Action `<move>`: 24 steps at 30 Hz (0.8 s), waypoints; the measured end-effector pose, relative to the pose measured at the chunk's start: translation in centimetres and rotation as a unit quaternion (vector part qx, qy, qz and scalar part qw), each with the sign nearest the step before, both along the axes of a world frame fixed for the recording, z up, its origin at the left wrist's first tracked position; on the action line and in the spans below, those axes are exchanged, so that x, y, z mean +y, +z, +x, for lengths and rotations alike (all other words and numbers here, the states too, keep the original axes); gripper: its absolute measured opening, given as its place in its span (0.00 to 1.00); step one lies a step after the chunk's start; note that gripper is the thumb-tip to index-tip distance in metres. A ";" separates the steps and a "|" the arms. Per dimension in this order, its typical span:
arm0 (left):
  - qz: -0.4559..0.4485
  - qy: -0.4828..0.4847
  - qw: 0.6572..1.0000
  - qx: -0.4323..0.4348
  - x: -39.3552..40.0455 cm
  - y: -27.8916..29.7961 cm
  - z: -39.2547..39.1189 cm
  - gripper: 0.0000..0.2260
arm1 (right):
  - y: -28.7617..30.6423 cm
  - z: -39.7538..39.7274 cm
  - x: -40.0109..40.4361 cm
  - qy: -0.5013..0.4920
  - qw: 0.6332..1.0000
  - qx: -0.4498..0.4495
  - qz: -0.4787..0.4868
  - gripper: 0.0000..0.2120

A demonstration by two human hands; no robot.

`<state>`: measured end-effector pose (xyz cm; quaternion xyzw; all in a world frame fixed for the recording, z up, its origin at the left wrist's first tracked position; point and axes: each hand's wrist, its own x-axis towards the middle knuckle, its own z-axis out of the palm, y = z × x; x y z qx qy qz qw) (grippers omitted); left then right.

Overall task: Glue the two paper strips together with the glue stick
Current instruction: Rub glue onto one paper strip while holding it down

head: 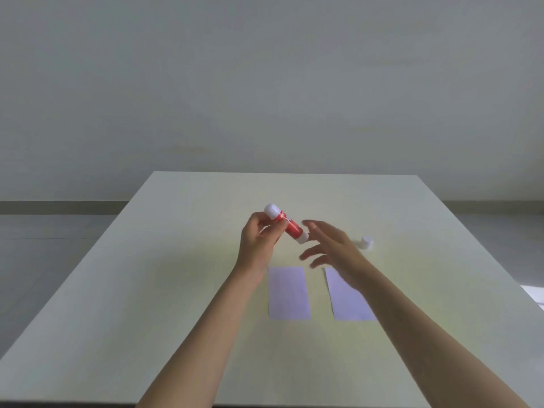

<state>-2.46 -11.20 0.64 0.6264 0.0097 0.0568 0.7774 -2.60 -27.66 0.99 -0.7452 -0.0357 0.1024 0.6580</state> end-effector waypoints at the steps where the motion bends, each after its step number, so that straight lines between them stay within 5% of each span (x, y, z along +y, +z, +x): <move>1: 0.030 -0.008 0.999 -0.008 0.0 -0.2 -0.1 0.07 | 0.1 -0.5 0.8 0.035 0.998 0.024 0.048 0.15; 6: 0.245 -0.082 0.965 -0.048 2.7 -1.5 -0.5 0.13 | -0.5 -0.9 1.8 -0.015 0.993 0.010 0.117 0.10; 12: 0.526 -0.228 0.819 0.016 7.1 -4.8 -0.8 0.35 | -1.7 -0.4 -0.3 -0.113 0.982 -0.090 -0.122 0.05; 19: 0.598 -0.228 0.768 -0.035 6.3 -5.8 -0.8 0.40 | -3.2 -0.5 1.7 -0.064 0.947 -0.148 -0.278 0.04; 24: 0.599 -0.227 0.767 -0.044 6.4 -6.5 -0.7 0.36 | -3.4 -0.4 2.5 -0.038 0.930 -0.179 -0.318 0.03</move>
